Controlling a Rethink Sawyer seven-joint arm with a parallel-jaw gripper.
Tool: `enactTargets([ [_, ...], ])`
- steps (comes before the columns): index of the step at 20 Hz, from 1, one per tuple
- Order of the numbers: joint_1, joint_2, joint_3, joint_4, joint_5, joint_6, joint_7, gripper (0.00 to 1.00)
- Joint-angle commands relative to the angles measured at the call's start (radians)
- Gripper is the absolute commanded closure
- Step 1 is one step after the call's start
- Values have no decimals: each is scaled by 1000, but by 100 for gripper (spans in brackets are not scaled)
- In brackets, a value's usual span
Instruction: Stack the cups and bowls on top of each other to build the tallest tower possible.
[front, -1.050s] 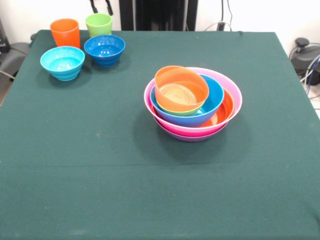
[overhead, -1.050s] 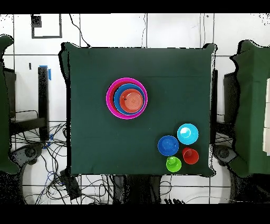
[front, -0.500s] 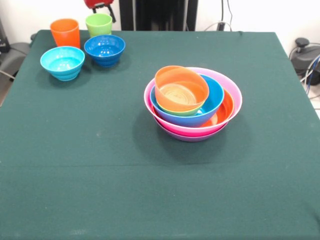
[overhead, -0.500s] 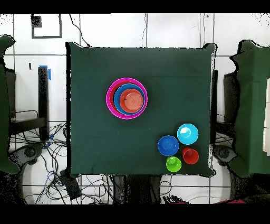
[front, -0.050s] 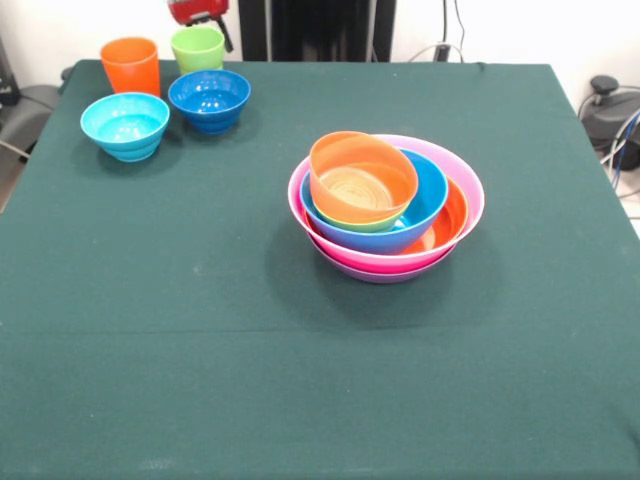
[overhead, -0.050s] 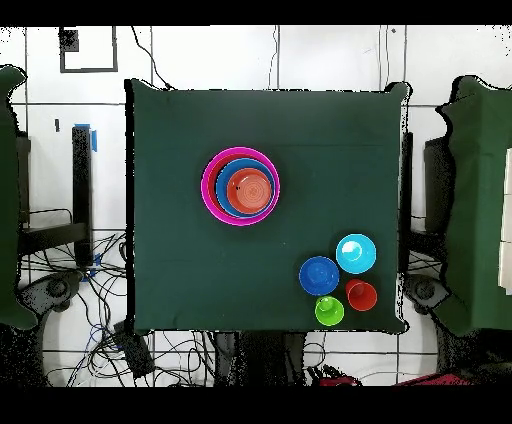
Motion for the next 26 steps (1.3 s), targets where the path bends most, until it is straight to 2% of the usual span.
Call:
enactTargets([
  [1, 68, 43, 160, -141, 2, -35, -18, 0],
  [8, 103, 27, 152, -159, -51, -47, 35, 0],
  [17, 240, -18, 131, -163, -129, -50, 151, 0],
  [22, 288, -26, 122, -169, -138, -58, 195, 0],
  [26, 324, -12, 111, -186, -159, -72, 274, 0],
])
